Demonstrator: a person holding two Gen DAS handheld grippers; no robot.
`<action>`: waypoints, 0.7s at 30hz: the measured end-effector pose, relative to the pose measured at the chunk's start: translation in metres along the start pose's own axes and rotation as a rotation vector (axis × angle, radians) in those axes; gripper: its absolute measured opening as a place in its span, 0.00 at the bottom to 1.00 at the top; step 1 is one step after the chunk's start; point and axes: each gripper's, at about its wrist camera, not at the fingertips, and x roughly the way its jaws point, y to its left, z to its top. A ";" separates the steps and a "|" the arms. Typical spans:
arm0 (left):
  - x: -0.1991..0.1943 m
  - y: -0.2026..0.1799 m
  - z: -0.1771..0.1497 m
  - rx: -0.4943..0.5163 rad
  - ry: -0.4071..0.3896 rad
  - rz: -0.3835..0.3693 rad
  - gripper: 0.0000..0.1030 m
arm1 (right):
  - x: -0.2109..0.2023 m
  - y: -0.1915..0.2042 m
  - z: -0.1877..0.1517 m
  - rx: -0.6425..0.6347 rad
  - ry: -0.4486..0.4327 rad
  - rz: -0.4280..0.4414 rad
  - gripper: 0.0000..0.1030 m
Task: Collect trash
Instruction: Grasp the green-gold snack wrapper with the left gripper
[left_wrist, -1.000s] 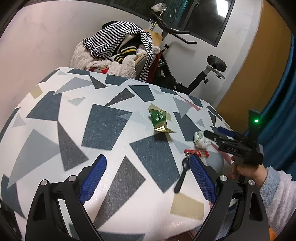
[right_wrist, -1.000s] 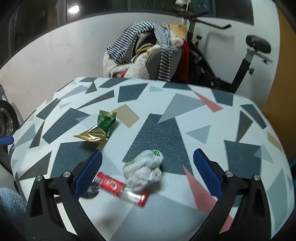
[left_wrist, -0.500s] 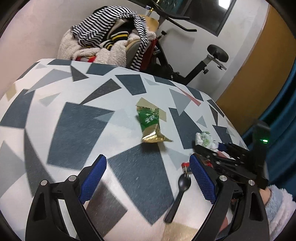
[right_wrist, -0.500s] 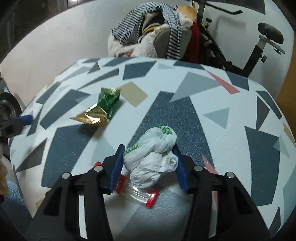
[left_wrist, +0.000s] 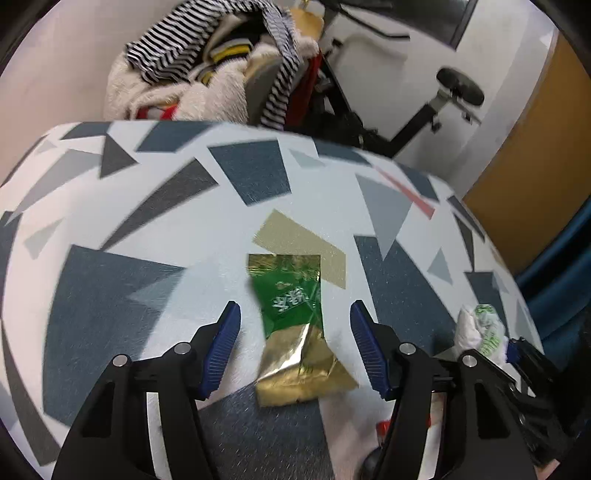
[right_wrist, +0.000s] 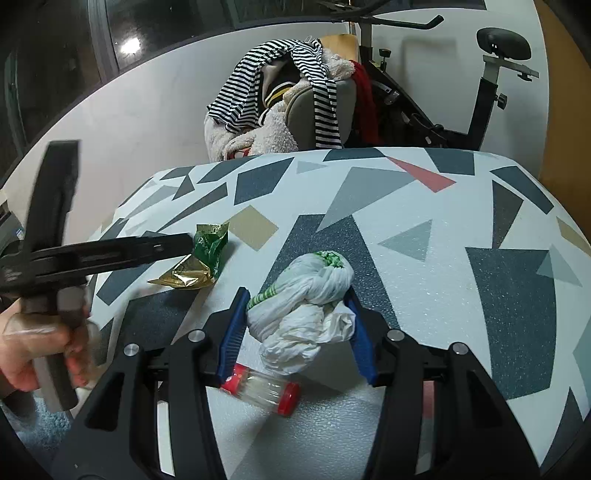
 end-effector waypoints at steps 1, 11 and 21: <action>0.005 -0.001 0.001 0.006 0.021 -0.001 0.32 | 0.000 0.001 0.000 -0.006 0.004 -0.004 0.51; -0.038 0.002 -0.026 0.096 -0.040 -0.047 0.13 | 0.001 0.002 -0.001 0.000 0.006 -0.009 0.50; -0.138 0.016 -0.078 0.147 -0.130 -0.051 0.13 | -0.007 0.032 -0.005 -0.161 -0.035 -0.135 0.51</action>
